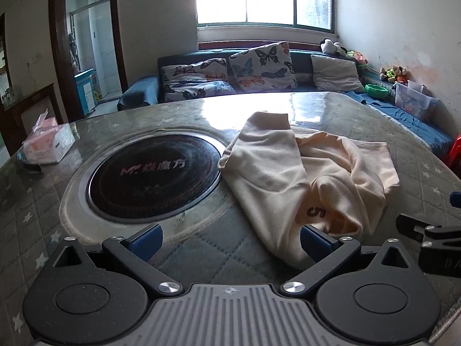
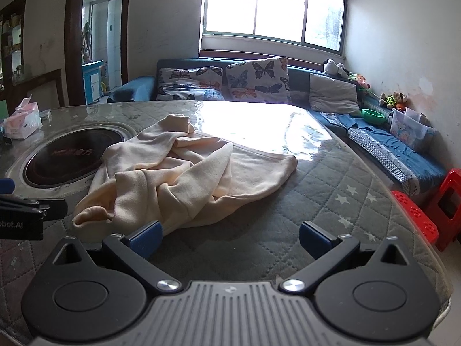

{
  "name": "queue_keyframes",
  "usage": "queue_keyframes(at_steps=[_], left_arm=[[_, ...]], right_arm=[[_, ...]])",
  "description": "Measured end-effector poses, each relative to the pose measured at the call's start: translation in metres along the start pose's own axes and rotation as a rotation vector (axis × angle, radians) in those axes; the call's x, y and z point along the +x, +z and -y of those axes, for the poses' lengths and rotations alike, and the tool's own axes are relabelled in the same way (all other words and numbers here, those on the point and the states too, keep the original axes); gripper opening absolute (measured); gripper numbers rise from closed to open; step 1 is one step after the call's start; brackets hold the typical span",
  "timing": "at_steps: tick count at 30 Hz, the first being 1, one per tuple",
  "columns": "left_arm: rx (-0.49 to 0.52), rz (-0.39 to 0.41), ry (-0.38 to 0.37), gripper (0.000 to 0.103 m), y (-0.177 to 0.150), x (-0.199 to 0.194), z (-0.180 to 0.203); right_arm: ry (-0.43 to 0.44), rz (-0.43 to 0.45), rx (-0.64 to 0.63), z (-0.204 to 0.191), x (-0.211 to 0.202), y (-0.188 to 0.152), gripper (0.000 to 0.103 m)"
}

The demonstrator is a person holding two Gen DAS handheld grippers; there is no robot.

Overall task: Fold clothes
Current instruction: 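Move both grippers toward the crumpled cream sweatshirt on the table, then grasp the sweatshirt hem with the left gripper while the right gripper grasps another hem edge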

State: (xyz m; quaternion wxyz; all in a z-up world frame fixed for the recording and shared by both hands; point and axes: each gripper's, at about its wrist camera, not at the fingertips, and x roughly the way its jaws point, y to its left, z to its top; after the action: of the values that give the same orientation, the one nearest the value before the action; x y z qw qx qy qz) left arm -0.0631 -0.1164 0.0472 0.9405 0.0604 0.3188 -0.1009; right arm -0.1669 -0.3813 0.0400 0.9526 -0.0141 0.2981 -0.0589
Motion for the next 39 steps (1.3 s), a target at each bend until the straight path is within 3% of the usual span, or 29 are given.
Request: queue_keyframes(at_steps=[16,26,35,39], left_arm=[[0.038,0.007,-0.040,0.103,0.036,0.026,0.013],[0.106,0.022,-0.080,0.097,0.076,0.061,0.031],[0.135,-0.010,-0.068,0.095,0.098,0.097,0.033],[0.123,-0.020,-0.065,0.095,0.110,0.110,0.029]], right_arm=[[0.021,-0.001,0.026,0.009,0.030,0.027,0.094],[0.090,-0.030,0.032,0.022,0.078,0.065,0.079],[0.167,-0.092,0.033,0.028,0.140,0.104,0.066],[0.204,-0.138,0.008,0.023,0.170,0.111,0.054]])
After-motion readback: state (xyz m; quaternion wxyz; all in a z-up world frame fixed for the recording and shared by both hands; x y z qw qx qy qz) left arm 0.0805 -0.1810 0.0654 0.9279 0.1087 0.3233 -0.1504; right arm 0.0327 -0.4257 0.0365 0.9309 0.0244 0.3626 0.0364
